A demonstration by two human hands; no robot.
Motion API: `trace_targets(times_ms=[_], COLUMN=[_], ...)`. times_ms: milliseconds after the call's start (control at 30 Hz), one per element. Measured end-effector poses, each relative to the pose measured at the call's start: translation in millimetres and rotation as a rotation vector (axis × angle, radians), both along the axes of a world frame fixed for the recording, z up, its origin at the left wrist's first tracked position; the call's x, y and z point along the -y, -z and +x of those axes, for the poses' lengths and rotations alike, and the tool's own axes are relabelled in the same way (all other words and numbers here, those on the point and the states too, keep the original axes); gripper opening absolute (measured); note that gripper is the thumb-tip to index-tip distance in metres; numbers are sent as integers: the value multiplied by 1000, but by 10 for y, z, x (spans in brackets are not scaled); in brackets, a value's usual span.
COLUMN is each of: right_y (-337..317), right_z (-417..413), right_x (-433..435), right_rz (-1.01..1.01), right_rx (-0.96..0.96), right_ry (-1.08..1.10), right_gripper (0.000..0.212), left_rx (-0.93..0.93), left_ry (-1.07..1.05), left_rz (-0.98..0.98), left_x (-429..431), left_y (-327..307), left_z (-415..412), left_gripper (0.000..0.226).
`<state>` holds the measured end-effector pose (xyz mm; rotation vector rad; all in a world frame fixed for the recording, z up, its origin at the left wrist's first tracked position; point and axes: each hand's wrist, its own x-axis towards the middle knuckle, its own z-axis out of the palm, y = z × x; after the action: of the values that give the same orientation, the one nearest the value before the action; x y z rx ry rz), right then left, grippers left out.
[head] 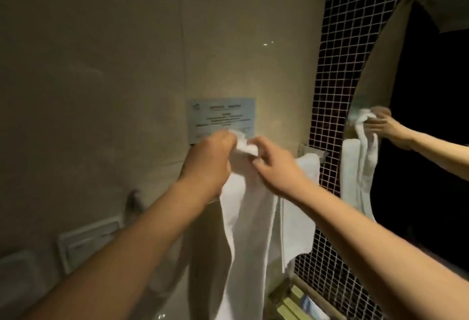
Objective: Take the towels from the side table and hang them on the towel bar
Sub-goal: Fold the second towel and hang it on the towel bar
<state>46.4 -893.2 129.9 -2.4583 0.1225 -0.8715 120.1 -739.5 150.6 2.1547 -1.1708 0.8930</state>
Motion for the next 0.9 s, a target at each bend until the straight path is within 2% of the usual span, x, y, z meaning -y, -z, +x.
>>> trace_targets(times_ms=[33, 100, 167, 233, 300, 333, 400, 533, 633, 733, 833, 900], right_y=[163, 400, 469, 446, 440, 435, 418, 541, 715, 794, 684, 504], right_z=[91, 189, 236, 305, 310, 290, 227, 131, 67, 13, 67, 116], right_x=[-32, -79, -54, 3, 6, -12, -38, 88, 291, 329, 324, 360], right_rz=[-89, -168, -90, -65, -141, -159, -161, -165, -273, -391, -395, -442], right_rx=[-56, -48, -34, -69, -114, -119, -101, -34, 32, 36, 117, 81], right_ry=[-13, -34, -33, -27, -7, -5, -24, -82, 33, 114, 163, 196], right_gripper=[31, 38, 45, 50, 45, 40, 33, 31, 30, 44, 38, 36], left_rx=[-81, -128, -128, -122, -100, -91, -77, -55, -114, -149, -130, -145], left_ry=[-87, -172, -220, -231, -244, -249, -252, -235, -212, -205, -260, -284], left_rz=[149, 338, 411, 424, 427, 417, 401, 420, 391, 368, 408, 449], left_x=[10, 31, 20, -48, -108, -128, -130, -105, -110, -105, -48, 4], left_y=[110, 303, 364, 374, 364, 355, 341, 351, 366, 341, 253, 176], left_z=[24, 19, -7, 1, -13, -32, -100, -184, -165, -200, -181, -152], left_gripper=[21, 23, 29, 29, 23, 28, 38, 38, 36, 31, 28, 29])
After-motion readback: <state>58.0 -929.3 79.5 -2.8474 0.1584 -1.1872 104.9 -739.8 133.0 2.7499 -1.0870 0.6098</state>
